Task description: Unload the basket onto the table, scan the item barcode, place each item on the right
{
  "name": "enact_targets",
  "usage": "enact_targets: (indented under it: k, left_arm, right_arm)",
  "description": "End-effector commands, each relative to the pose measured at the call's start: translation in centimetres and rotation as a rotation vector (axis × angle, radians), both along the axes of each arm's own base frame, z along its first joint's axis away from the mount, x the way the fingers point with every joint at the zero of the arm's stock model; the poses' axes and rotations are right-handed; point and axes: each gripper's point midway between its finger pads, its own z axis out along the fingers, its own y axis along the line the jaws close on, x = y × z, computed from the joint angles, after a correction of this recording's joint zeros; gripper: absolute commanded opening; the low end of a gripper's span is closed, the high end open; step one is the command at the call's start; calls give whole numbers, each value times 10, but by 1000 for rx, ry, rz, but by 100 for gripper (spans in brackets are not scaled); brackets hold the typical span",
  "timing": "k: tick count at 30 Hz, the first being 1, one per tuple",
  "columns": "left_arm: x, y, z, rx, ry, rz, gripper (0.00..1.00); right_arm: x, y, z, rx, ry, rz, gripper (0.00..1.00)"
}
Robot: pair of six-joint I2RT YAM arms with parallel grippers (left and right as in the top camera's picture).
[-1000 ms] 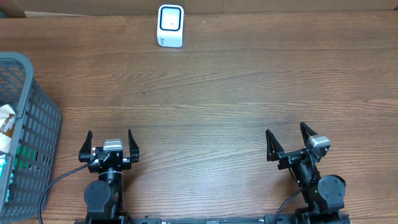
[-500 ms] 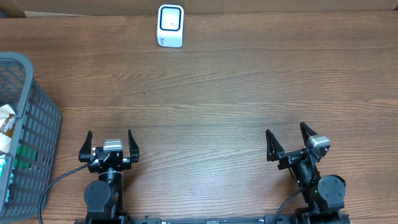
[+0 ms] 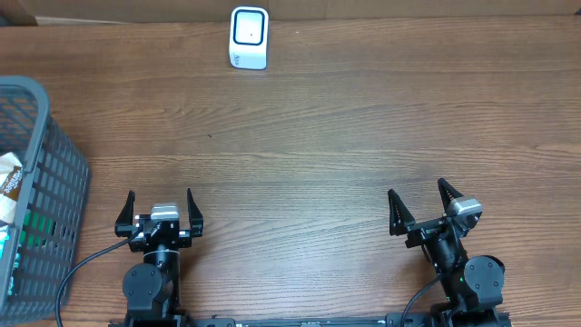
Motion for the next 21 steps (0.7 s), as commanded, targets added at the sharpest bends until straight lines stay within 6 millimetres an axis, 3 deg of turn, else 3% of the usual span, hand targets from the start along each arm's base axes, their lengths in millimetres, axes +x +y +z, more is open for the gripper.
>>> enact_targets:
  k: [1, 5, 12, 15, 21]
  left_arm:
    - [0, -1, 0, 20, -3, -8, 100]
    - [0, -1, 0, 20, -3, -10, 100]
    - [0, -1, 8, -164, -59, -2, 100]
    - [0, -13, 30, -281, -132, -71, 100]
    - [-12, -34, 99, -374, -237, -216, 100]
  right_arm:
    - [0, -2, 1, -1, -8, -13, 100]
    - [0, -2, 1, -1, -8, -13, 100]
    - [0, -2, 1, -1, -8, -13, 100]
    - [0, -2, 1, -1, -8, -13, 100]
    - [0, -2, 1, -1, -8, -13, 100]
